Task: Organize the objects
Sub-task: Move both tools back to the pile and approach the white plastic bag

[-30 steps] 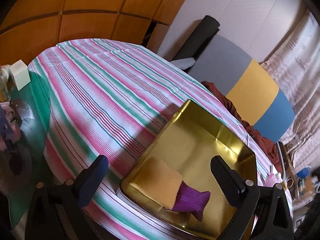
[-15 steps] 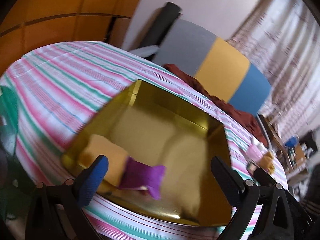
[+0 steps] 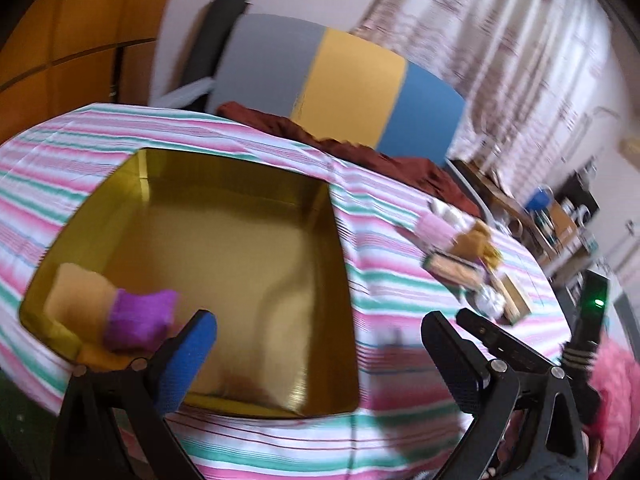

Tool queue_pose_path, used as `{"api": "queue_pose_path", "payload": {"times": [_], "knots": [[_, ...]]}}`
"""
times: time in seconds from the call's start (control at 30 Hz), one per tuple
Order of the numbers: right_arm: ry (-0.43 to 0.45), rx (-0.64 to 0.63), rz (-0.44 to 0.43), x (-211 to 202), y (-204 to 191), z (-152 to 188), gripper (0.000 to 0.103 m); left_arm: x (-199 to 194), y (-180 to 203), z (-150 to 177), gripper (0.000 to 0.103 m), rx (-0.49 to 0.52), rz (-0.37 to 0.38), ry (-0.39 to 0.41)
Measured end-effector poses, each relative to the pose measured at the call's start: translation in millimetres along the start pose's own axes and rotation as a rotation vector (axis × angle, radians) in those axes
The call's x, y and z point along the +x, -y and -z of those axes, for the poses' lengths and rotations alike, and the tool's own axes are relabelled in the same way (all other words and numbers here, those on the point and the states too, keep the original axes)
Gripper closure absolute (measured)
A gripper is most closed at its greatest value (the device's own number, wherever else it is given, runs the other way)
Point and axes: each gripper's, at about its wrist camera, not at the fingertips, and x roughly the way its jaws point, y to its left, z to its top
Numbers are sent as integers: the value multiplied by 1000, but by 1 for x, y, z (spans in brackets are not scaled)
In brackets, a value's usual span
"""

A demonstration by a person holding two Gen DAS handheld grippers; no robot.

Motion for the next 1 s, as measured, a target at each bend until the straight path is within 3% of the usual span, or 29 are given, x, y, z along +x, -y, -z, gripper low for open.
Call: {"api": "queue_pose_path", "payload": {"times": [0.23, 0.53, 0.73, 1.0], "knots": [[-28, 73, 95, 10, 66, 13, 53, 12, 44, 11, 0, 110, 84, -48], [30, 201, 210, 33, 146, -44, 52, 15, 63, 22, 0, 139, 108, -90], [16, 172, 153, 49, 149, -48, 51, 20, 63, 24, 0, 128, 107, -109], [22, 44, 234, 55, 133, -56, 47, 25, 69, 28, 0, 140, 118, -134]]}}
